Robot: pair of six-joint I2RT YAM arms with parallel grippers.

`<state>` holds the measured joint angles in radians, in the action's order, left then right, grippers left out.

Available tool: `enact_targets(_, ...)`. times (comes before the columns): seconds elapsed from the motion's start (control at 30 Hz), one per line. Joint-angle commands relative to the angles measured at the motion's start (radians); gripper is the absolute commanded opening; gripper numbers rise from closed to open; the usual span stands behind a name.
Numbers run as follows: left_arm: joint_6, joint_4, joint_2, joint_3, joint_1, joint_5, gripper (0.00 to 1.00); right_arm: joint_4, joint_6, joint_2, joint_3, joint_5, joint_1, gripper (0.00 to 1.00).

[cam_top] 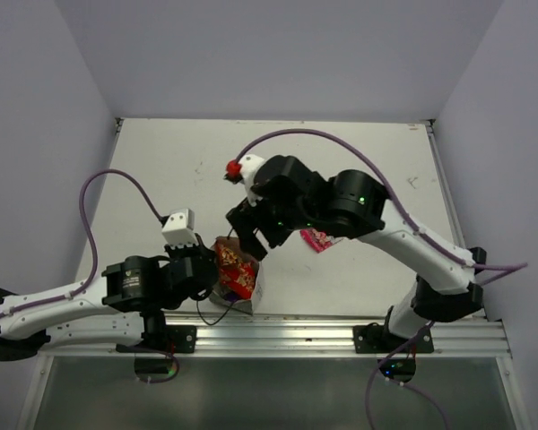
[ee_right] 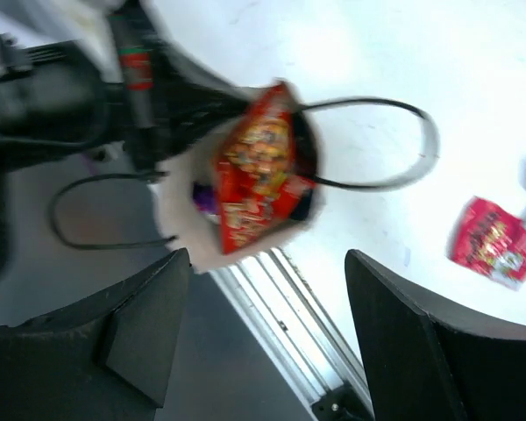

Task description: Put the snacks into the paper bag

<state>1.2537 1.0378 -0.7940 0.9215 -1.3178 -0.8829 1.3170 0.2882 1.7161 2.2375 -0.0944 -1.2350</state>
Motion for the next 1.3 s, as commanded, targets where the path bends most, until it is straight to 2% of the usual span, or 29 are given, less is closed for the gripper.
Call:
enact_targets(0.0,-0.019,-0.048,-0.005,0.010,-0.004,-0.011,0.00,-0.068,0.039,-0.143,-0.207,-0.025,0.159,0.75)
enact_targets(0.07,-0.026,-0.059,-0.010,0.011,-0.004,-0.010,0.00,-0.193,0.026,-0.256,-0.362,-0.028,0.253,0.76)
enact_targets(0.1,-0.028,-0.061,-0.010,0.011,-0.004,-0.008,0.00,-0.238,0.022,-0.288,-0.513,-0.022,0.306,0.77)
enact_targets(0.13,-0.028,-0.064,-0.013,0.010,-0.004,-0.007,0.00,-0.278,0.019,-0.311,-0.580,-0.002,0.416,0.77)
enact_targets(0.2,-0.028,-0.068,-0.013,0.011,-0.004,-0.007,0.00,-0.381,-0.003,-0.349,-0.731,0.013,0.541,0.77)
enact_targets(0.3,-0.030,-0.071,-0.013,0.011,-0.004,-0.001,0.00,-0.491,-0.018,-0.340,-0.867,0.038,0.626,0.77)
enact_targets(0.47,-0.023,-0.074,-0.016,0.011,-0.004,0.002,0.00,-0.688,-0.023,-0.279,-1.042,0.077,0.661,0.77)
enact_targets(0.73,-0.014,-0.058,-0.021,0.022,-0.004,0.002,0.00,-0.832,-0.069,-0.144,-1.131,0.064,0.697,0.77)
enact_targets(1.07,-0.007,-0.025,-0.010,0.036,-0.004,-0.001,0.00,-0.875,-0.096,0.055,-1.118,0.013,0.720,0.76)
enact_targets(1.23,0.009,-0.009,0.004,0.031,-0.004,-0.002,0.00,-0.884,-0.090,0.080,-1.158,-0.027,0.726,0.76)
enact_targets(1.27,0.009,-0.007,0.006,0.030,-0.004,-0.005,0.00,-0.884,-0.087,0.083,-1.162,-0.027,0.729,0.73)
